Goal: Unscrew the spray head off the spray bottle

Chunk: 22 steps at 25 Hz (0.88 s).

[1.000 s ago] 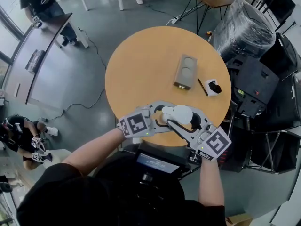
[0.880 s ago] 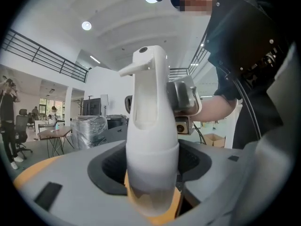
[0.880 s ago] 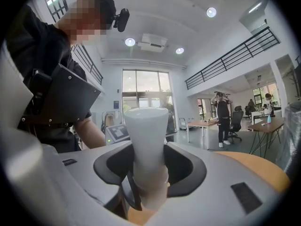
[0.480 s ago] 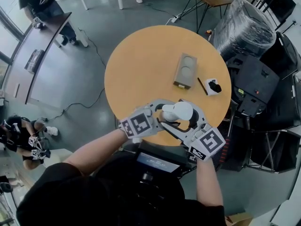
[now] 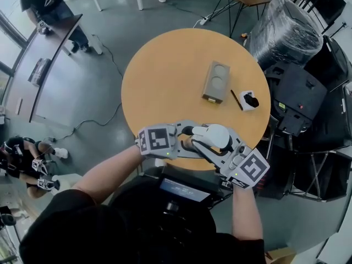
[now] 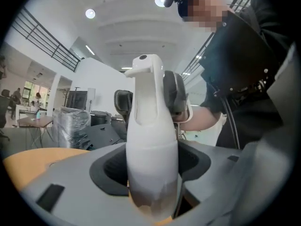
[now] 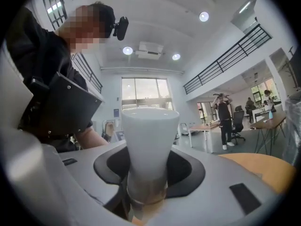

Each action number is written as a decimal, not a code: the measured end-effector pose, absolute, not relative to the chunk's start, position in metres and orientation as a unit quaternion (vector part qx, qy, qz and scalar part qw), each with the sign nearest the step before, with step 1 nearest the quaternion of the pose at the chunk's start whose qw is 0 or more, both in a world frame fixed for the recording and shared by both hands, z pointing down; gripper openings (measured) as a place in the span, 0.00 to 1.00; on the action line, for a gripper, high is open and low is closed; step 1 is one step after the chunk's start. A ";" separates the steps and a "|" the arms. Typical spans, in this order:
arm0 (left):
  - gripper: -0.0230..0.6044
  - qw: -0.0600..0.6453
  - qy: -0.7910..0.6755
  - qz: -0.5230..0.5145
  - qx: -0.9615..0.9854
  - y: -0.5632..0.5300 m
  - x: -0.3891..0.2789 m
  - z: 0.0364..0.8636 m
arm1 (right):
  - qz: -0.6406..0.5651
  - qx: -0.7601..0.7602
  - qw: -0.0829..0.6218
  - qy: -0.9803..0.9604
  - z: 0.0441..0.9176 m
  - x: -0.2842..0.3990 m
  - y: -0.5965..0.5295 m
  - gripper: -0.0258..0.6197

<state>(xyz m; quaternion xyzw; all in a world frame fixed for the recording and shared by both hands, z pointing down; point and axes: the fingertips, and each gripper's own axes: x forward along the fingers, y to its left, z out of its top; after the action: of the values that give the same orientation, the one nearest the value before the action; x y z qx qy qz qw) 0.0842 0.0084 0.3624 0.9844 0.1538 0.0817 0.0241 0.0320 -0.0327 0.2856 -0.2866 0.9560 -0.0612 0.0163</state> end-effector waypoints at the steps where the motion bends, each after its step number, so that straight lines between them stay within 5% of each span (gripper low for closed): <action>1: 0.51 0.024 0.168 0.079 0.982 0.010 0.084 0.360 | -0.058 -0.274 0.020 0.960 0.283 0.032 -0.030 0.37; 9: 0.52 0.067 0.299 0.089 0.948 0.042 0.075 0.357 | -0.073 -0.122 0.031 0.989 0.275 0.023 0.001 0.35; 13: 0.52 0.059 0.246 0.068 0.965 0.024 0.085 0.356 | -0.056 -0.187 0.019 0.980 0.278 0.032 -0.017 0.38; 16: 0.52 0.050 0.201 0.054 0.977 0.013 0.088 0.353 | -0.053 -0.238 -0.005 0.970 0.286 0.037 -0.029 0.55; 22: 0.52 0.019 0.056 0.038 0.998 -0.020 0.095 0.353 | -0.071 -0.353 -0.021 0.933 0.294 0.059 -0.048 0.57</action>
<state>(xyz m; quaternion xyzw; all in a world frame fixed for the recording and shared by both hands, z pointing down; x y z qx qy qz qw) 0.0952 -0.0197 0.3534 0.9975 0.0562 0.0379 0.0191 0.0594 -0.0478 0.2940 -0.3529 0.9327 -0.0708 -0.0207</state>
